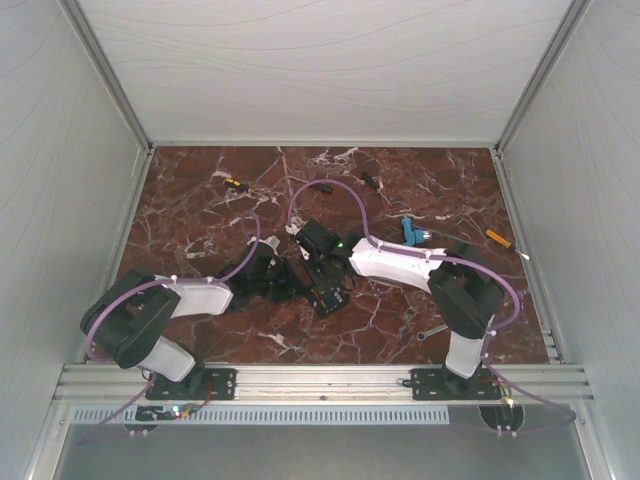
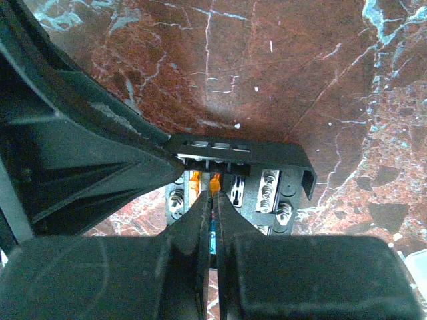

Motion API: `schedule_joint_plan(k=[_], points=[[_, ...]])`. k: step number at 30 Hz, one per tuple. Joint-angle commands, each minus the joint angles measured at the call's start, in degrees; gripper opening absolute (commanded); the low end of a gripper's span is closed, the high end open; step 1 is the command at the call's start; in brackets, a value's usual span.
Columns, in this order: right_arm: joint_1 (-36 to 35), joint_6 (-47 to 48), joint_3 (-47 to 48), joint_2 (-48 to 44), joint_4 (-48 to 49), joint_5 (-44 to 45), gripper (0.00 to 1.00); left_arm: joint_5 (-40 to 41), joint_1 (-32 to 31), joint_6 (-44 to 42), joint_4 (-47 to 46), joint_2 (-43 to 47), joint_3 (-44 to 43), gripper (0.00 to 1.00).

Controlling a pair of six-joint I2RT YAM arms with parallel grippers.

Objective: Snap on the fuse box
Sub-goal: Install the fuse at the fuse box base.

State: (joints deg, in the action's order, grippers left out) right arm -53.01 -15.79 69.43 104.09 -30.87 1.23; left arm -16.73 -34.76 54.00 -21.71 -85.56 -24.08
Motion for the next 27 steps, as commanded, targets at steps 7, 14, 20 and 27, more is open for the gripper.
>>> schedule_joint_plan(k=[7,14,20,27], points=[[0.33,1.29,-1.02,16.45,-6.06,3.28,0.00,-1.23,-0.21,0.67,-3.19,-1.91,-0.17,0.23],[-0.40,2.44,-2.78,11.55,-2.68,1.04,0.00,-1.11,-0.22,0.89,-3.35,-0.79,0.58,0.23],[-1.08,1.66,-3.16,-3.49,-0.42,-1.01,0.00,-0.73,-0.19,1.45,-3.62,0.45,1.22,0.23],[-0.66,-0.51,-2.42,-8.72,-0.46,-0.42,0.09,-0.97,-0.17,1.72,-4.03,0.04,1.31,0.23]])
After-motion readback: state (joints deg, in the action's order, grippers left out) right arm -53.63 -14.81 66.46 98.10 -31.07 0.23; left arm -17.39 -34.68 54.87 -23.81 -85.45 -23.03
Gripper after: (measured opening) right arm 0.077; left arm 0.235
